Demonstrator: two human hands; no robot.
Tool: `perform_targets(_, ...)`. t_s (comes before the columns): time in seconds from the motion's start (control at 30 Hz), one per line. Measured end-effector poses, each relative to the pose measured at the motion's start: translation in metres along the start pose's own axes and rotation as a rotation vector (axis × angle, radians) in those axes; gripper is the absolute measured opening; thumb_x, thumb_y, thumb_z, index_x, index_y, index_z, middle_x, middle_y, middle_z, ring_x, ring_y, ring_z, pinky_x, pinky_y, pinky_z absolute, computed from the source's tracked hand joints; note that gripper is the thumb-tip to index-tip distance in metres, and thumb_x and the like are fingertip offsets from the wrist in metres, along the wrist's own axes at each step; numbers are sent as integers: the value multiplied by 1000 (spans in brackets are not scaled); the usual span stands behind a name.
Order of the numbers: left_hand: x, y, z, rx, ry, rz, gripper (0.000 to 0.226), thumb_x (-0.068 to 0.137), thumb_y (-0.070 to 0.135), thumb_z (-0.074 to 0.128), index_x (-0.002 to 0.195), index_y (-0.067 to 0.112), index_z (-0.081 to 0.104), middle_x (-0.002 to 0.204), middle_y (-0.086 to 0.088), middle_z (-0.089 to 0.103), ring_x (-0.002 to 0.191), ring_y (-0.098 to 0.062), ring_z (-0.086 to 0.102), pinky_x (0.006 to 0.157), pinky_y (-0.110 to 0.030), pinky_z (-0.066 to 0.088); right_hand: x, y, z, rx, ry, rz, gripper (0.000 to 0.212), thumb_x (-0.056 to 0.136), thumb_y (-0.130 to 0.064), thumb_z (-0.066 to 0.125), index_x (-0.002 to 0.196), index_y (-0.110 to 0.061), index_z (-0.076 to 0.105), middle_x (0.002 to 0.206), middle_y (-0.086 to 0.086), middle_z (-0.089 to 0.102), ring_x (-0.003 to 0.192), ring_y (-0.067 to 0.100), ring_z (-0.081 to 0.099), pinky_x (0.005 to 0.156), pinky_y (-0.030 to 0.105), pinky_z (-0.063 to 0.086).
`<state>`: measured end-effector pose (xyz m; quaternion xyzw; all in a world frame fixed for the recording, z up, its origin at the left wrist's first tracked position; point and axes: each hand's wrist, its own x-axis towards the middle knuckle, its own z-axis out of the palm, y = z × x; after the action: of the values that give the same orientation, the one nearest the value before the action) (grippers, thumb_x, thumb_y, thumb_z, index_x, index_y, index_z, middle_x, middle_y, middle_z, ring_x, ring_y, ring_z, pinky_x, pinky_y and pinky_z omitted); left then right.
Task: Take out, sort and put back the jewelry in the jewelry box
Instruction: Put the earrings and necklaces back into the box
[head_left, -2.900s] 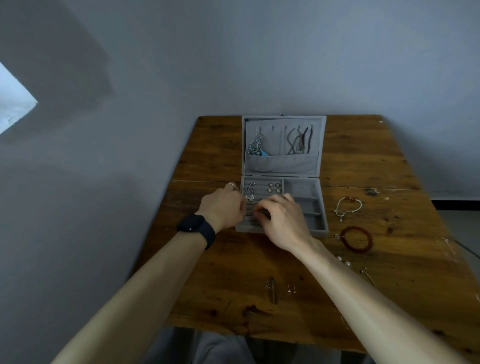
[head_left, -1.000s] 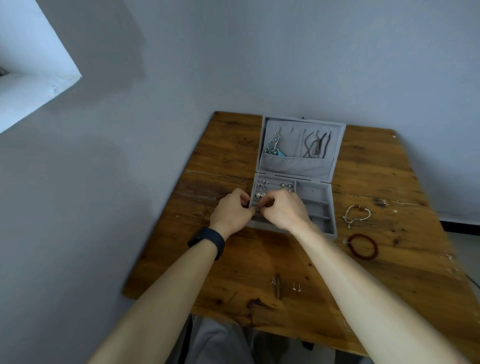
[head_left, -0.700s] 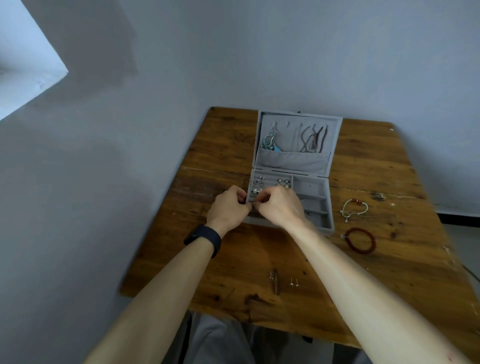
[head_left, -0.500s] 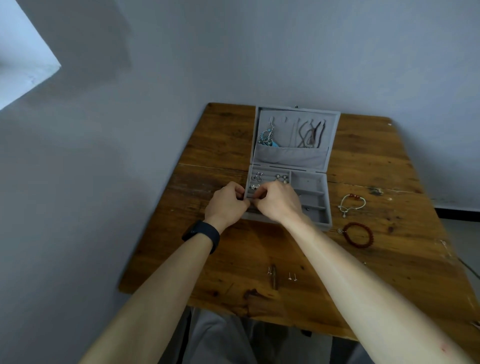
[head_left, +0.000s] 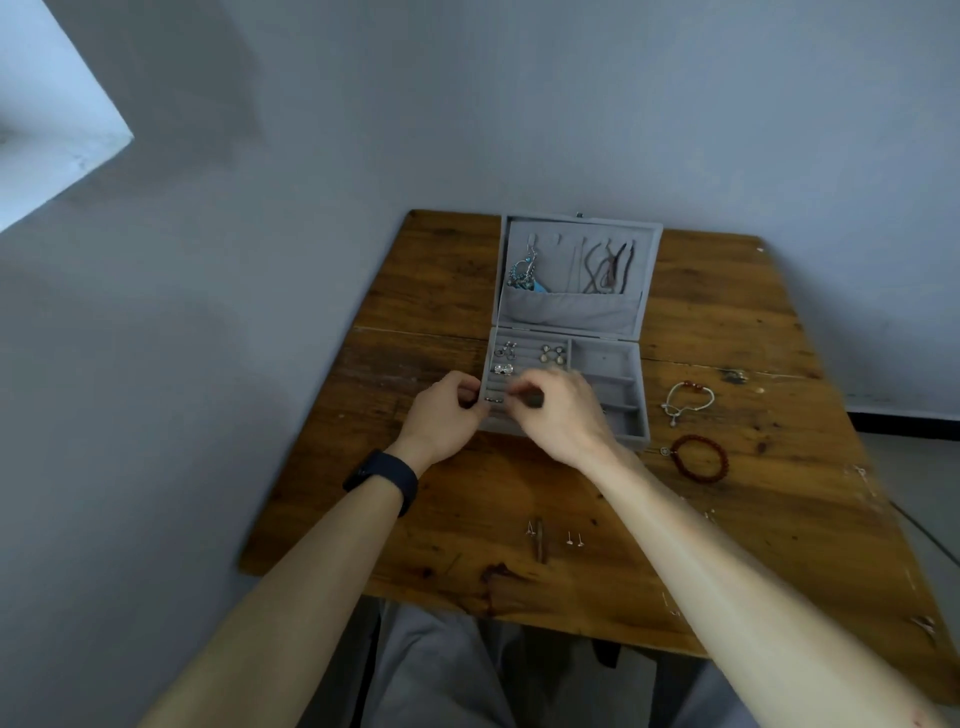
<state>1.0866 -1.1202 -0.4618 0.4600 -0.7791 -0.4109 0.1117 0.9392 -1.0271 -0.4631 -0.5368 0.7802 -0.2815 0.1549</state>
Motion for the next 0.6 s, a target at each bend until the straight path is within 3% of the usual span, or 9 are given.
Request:
perform_targets(0.17,-49,-14,9,-55,76,37,32,96,28,64,127,23,57,119,7,61,106,-9,58,87,-21,46,-78,18,-14,68,89,10,18,93,-31,67,109,-26,72,111,-11,67,109,10,55,92,26,39)
perform_targets(0.3,-89,-27,26,-13,101,91,28,95,30,65,122,31,61,118,14,58,111,-4,53,85,-17,40,-132,29,-7,-23,89,28,19,91,-36,68,108,-29,72,109,-14,65,106,8,51,85,20,36)
perform_targets(0.47,-121,-31,52,232,139,197,26,88,41,68,114,40,66,121,20,55,117,-4,43,97,-29,38,-160,31,12,-155,137,-15,19,86,-42,72,102,-32,75,105,-15,65,110,15,49,92,35,43)
perform_targets(0.6,-129,-25,65,319,190,185,25,89,48,67,113,42,69,125,18,54,120,-6,41,96,-29,34,-157,27,20,-235,159,-29,23,84,-41,74,104,-31,76,110,-10,66,115,20,48,85,40,45)
